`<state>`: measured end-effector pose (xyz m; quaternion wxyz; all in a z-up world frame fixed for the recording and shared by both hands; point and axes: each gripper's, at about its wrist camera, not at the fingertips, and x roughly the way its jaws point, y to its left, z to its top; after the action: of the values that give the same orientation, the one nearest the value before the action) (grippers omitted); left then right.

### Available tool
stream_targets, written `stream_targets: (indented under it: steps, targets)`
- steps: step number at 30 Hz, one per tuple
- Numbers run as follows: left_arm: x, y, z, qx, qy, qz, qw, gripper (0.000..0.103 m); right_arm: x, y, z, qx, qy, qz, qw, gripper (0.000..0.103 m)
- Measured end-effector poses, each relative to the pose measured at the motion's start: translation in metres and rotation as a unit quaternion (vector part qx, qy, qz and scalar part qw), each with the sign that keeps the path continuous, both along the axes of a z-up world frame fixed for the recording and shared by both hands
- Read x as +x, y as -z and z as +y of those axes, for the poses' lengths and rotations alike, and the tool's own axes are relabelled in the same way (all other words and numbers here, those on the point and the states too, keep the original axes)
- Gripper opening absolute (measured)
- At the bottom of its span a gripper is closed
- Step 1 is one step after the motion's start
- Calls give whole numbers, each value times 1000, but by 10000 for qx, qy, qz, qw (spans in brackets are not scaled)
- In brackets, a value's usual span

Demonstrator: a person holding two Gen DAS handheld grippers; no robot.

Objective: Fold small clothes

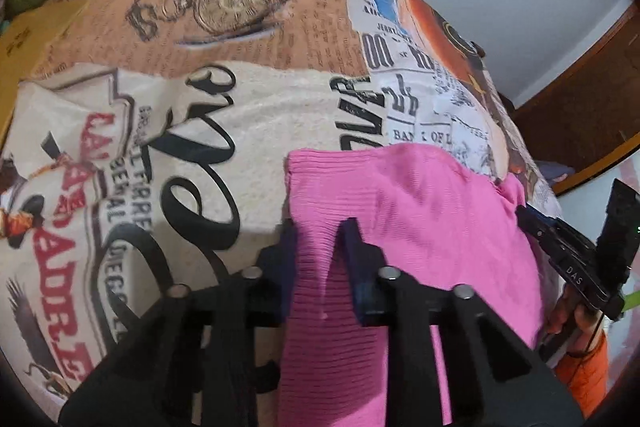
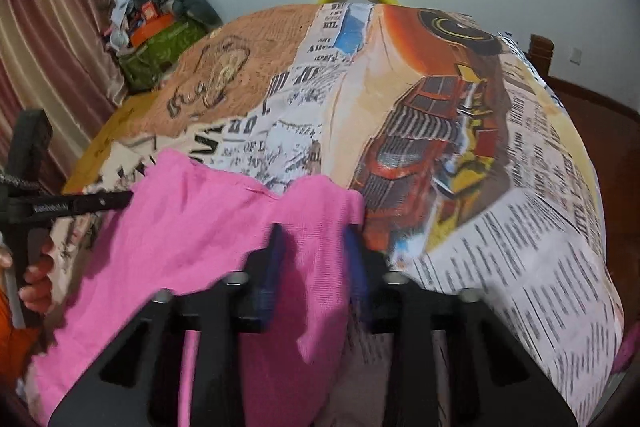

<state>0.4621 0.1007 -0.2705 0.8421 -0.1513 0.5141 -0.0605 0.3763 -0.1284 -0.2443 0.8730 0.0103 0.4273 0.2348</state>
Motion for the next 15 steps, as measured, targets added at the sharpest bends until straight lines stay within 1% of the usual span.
stream_targets:
  steps: [1,3,4,5,6,7,9,11,12,14,15]
  targets:
    - [0,-1,0,111,-12,-39,9999,10,0,1,1,-82,-26,-82,9999,8]
    - [0,-2,2,355,-119,-70,9993,7,2,1,2,-186,-46,-183,9996,6]
    - [1,0,4,503,-212,-36,9985,3,2,0,1,-257,10,-243,9994,6]
    - [2,3,8,769,-361,67,9964,3,4,0,1,-302,46,-257,9992,6]
    - [3,6,11,895,-440,147,9949,3,5,-1,-1,-327,69,-239,9992,5]
    - [3,8,15,913,-492,208,9944,3,4,-3,-2,-361,110,-247,9990,6]
    - [-4,10,31,541,-628,308,9961,3,0,-6,-2,-443,105,-287,9986,6]
    - [-14,4,42,189,-708,286,9969,3,-7,-10,-3,-465,79,-274,9985,6]
    - [-20,-1,46,145,-729,248,9969,3,-11,-12,-5,-428,55,-258,9987,8]
    - [-32,-12,49,310,-710,200,9968,4,-22,-18,-9,-366,36,-240,9990,18]
    - [-39,-18,48,423,-673,176,9967,4,-29,-22,-11,-347,35,-253,9991,27]
